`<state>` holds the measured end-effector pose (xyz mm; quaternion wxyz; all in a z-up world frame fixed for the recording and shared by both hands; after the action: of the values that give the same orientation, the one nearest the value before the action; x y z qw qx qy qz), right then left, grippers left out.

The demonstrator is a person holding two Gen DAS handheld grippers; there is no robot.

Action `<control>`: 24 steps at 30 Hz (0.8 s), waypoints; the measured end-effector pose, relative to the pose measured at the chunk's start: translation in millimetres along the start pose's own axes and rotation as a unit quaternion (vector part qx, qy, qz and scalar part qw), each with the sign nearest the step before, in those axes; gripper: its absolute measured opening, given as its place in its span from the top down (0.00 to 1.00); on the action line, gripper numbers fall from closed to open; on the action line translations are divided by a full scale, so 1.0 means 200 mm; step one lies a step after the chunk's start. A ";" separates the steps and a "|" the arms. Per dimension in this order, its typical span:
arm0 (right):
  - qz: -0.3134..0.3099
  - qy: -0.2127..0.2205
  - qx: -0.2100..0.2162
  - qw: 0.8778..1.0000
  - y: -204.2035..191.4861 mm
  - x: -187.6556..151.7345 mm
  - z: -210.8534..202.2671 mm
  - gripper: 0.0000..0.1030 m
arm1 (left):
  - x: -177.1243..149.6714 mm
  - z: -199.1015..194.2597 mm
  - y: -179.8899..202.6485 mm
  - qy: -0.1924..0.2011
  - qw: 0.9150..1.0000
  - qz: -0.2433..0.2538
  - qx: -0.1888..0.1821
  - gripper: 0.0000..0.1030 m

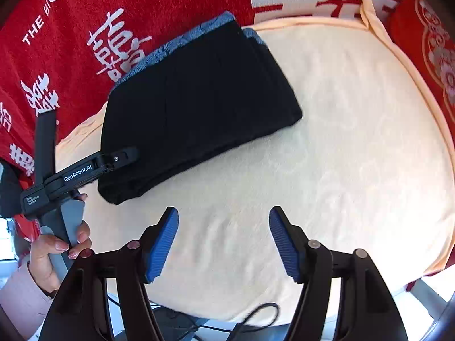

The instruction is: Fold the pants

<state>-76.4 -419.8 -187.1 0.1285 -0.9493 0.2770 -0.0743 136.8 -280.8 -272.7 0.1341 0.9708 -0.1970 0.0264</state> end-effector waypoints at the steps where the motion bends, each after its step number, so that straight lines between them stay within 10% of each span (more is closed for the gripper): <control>1: 0.005 0.000 0.003 1.000 -0.01 -0.02 0.00 0.28 | -0.01 -0.04 0.00 0.007 1.000 0.011 0.012 0.00; 11: 0.023 0.008 0.022 0.999 -0.04 -0.06 -0.04 0.23 | -0.10 -0.18 -0.02 0.023 0.992 0.069 0.105 0.00; 24: -0.010 -0.008 0.032 0.999 0.04 0.16 -0.05 0.23 | -0.02 -0.23 0.01 0.017 0.992 0.031 0.121 0.00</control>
<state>-55.0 -446.1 -177.2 0.1607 -0.9479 0.2640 -0.0768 132.3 -269.1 -227.8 0.0181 0.9728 -0.2200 0.0706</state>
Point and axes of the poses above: each gripper's, at about its wrist camera, not at the fingertips, and z roughly the way its jaws point, y to its right, x to its top, the point moved 2 cm from there along z, roughly the way its jaws point, and after that the axes turned 6 degrees about -z, right-handed, at the moved point
